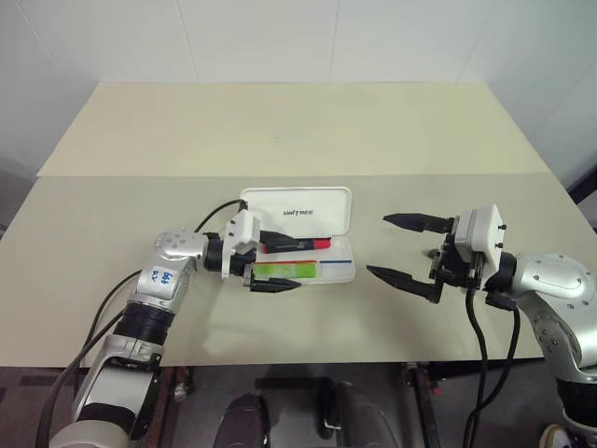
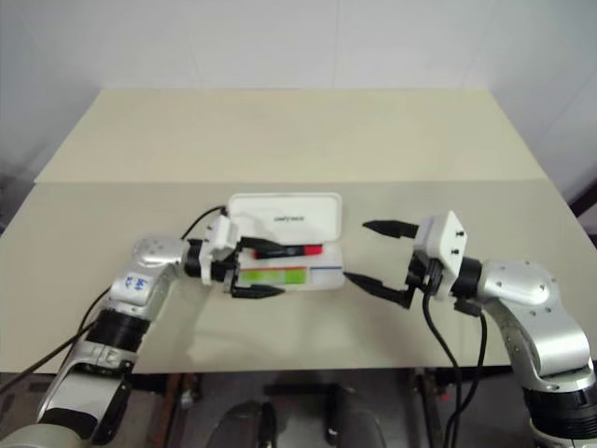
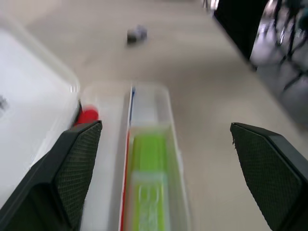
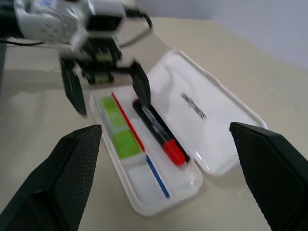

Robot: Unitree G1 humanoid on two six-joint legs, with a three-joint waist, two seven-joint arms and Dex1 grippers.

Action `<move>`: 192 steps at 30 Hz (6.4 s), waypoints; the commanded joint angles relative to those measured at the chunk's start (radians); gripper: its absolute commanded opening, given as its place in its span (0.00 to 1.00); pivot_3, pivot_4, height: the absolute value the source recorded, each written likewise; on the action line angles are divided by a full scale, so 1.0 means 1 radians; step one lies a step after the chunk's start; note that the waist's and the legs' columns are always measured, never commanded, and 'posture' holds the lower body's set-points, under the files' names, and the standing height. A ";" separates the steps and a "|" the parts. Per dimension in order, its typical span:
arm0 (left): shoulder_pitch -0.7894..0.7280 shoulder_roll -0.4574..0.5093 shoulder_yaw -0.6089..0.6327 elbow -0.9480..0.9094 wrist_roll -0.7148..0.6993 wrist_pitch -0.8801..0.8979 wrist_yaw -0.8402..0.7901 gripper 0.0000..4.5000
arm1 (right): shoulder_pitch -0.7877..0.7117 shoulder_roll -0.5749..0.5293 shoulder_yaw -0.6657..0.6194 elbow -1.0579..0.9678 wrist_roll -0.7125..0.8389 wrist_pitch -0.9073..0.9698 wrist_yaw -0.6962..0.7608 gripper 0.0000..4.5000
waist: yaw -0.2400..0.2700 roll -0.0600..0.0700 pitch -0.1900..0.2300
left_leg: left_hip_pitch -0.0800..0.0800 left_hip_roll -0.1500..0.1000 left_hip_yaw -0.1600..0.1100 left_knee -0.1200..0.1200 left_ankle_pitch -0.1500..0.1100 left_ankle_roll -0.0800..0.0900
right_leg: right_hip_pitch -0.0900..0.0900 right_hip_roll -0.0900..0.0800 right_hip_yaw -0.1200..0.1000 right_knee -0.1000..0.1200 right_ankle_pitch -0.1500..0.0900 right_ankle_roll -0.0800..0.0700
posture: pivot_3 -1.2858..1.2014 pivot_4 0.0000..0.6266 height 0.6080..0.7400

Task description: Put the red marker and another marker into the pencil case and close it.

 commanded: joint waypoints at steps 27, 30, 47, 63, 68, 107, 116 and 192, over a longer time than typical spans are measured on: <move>0.012 0.323 0.242 -0.260 -0.205 0.228 -0.112 0.99 | -0.427 -0.008 0.100 1.258 -0.362 -0.487 0.292 1.00 | -0.010 0.000 0.000 | 0.002 0.000 0.002 0.009 0.000 -0.001 | 0.001 0.001 0.004 0.008 0.000 0.000 | 0.52 0.24 1.00; 0.024 0.333 0.256 -0.278 -0.211 0.238 -0.106 1.00 | -0.446 -0.006 0.095 1.326 -0.376 -0.505 0.293 0.86 | -0.011 0.000 0.000 | 0.002 0.001 0.002 0.010 0.000 -0.001 | 0.001 0.001 0.004 0.008 0.000 0.000 | 0.52 0.24 1.00; 0.062 0.332 0.245 -0.258 -0.194 0.209 -0.104 1.00 | -0.457 0.069 0.095 1.057 -0.311 -0.472 0.369 0.09 | -0.031 0.000 0.000 | 0.009 0.001 0.008 0.008 0.001 -0.001 | 0.003 0.001 0.022 0.009 0.000 0.001 | 0.52 0.24 1.00; 0.112 0.277 0.215 -0.223 -0.165 0.122 -0.074 1.00 | -0.507 0.309 0.346 0.661 -0.295 -0.247 0.380 0.09 | -0.031 0.000 0.000 | 0.016 0.002 0.014 -0.005 0.003 -0.009 | 0.000 0.001 0.025 0.010 -0.002 -0.002 | 0.52 0.24 1.00; 0.140 0.272 0.223 -0.254 -0.174 0.124 -0.056 1.00 | -0.534 0.332 0.389 0.730 -0.325 -0.239 0.394 0.09 | -0.033 0.000 0.000 | 0.016 0.003 0.016 -0.005 -0.001 -0.003 | 0.000 0.001 0.026 0.009 -0.001 -0.001 | 0.52 0.24 1.00; 0.142 0.258 0.240 -0.277 -0.184 0.122 -0.003 1.00 | -0.604 0.324 0.329 0.739 -0.287 -0.250 0.446 1.00 | -0.034 0.000 0.000 | 0.016 0.004 0.022 -0.005 -0.002 -0.005 | -0.001 0.000 0.027 0.009 -0.002 -0.002 | 0.52 0.24 1.00; 0.203 0.259 0.319 -0.261 -0.197 0.119 0.060 1.00 | -0.434 0.138 0.165 0.439 -0.183 -0.145 0.375 1.00 | -0.030 0.000 0.000 | 0.016 0.005 0.022 -0.006 -0.004 -0.004 | -0.001 -0.001 0.027 0.007 -0.002 -0.002 | 0.52 0.24 1.00; -0.019 0.153 0.173 0.269 0.096 -0.291 0.040 0.00 | -0.222 0.116 0.031 0.189 0.063 0.021 0.168 1.00 | -0.029 -0.002 0.001 | 0.016 0.004 0.025 -0.007 -0.006 -0.002 | -0.003 0.001 0.023 0.004 -0.001 0.000 | 0.52 0.24 1.00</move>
